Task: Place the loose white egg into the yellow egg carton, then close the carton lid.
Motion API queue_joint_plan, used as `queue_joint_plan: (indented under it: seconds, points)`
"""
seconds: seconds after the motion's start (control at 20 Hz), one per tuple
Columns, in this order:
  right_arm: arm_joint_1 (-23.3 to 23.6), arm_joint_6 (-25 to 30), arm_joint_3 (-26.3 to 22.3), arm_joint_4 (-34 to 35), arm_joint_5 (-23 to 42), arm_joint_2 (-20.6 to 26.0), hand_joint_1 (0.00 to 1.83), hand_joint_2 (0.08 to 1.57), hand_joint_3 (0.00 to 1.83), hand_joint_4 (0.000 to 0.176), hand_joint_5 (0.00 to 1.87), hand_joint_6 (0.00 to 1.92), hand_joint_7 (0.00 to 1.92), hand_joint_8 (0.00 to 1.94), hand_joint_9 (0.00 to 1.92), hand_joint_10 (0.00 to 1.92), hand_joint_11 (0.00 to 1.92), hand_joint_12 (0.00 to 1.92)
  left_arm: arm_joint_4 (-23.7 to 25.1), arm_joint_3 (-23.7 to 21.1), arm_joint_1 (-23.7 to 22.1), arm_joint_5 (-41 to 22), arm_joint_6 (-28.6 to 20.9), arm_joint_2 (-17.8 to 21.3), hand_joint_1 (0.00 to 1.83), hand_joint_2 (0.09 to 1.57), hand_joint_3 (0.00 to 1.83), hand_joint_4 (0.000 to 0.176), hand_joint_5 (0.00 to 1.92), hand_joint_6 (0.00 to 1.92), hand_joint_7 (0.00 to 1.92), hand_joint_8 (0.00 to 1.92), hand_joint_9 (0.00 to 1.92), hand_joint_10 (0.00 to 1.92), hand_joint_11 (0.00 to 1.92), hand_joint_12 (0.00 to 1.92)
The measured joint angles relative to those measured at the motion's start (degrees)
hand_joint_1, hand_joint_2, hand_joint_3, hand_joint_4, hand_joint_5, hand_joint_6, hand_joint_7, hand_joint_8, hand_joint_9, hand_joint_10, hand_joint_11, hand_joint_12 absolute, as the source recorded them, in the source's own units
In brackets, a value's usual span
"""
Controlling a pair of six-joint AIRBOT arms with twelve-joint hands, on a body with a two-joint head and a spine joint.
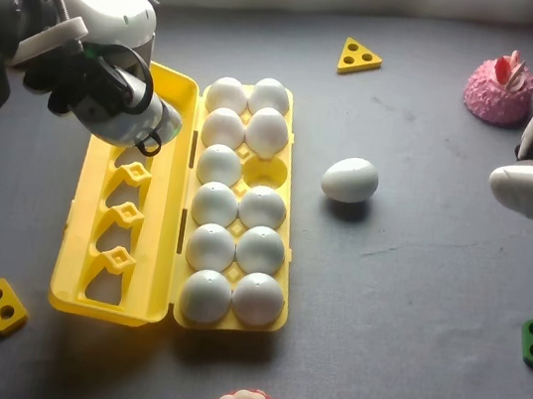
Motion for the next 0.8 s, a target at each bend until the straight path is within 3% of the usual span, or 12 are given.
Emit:
queue_joint_plan:
  seconds: [0.1,0.25,0.4,0.5,0.6,0.7,0.8]
  points:
    - [0.0,-0.02,0.0,0.02,-0.09,0.0,0.36,1.3,0.06,0.0,0.08,0.44,0.22,0.03,0.02,0.58,0.0,1.21,-0.52,0.28,0.11,0.0,0.04,0.0,0.47,1.33,0.05,0.0,0.32,0.02,0.35,0.0,0.36,0.05,0.0,1.09]
    - [0.02,0.0,-0.02,0.09,-0.24,-0.02,0.34,1.32,0.03,0.0,0.05,0.4,0.22,0.01,0.0,0.56,0.0,1.19,-0.09,0.57,0.11,-0.31,-0.02,0.0,0.49,1.33,0.03,0.0,0.31,0.0,0.32,0.0,0.35,0.03,0.0,1.06]
    - [-0.94,0.0,-0.02,0.61,1.22,0.0,0.44,1.28,0.0,0.0,0.02,0.28,0.17,0.0,0.0,0.42,0.0,0.92,-0.48,0.94,0.11,0.0,0.0,0.0,0.48,1.34,0.02,0.002,0.26,0.0,0.25,0.0,0.28,0.0,0.0,0.92]
    - [-4.76,0.0,0.0,2.99,5.49,-0.26,0.48,1.26,0.0,0.0,0.0,0.11,0.11,0.0,0.0,0.22,0.0,0.63,-1.07,1.49,0.74,-0.31,-0.02,0.0,0.52,1.33,0.01,0.003,0.26,0.01,0.24,0.01,0.26,0.01,0.0,0.87]
    - [-7.34,0.0,0.2,5.46,9.73,-0.85,0.54,1.24,0.0,0.0,0.0,0.02,0.05,0.02,0.01,0.07,0.0,0.1,-2.21,1.95,1.53,0.04,-0.02,0.0,0.52,1.33,0.0,0.004,0.26,0.0,0.25,0.0,0.25,0.0,0.0,0.83]
    - [-8.76,0.0,2.43,8.57,13.35,-3.32,0.54,1.23,0.0,0.0,0.0,0.0,0.01,0.0,0.0,0.01,0.0,0.0,-2.69,1.95,1.53,0.61,-0.02,0.0,0.53,1.32,0.0,0.007,0.29,0.01,0.27,0.01,0.26,0.0,0.0,0.83]
    - [-9.01,-0.02,5.49,9.14,12.52,-5.95,0.58,1.21,0.0,0.0,0.0,0.0,0.0,0.0,0.0,0.0,0.01,0.01,-2.73,2.47,1.53,0.72,-0.04,0.0,0.51,1.32,0.0,0.007,0.27,0.0,0.26,0.0,0.24,0.0,0.0,0.8]
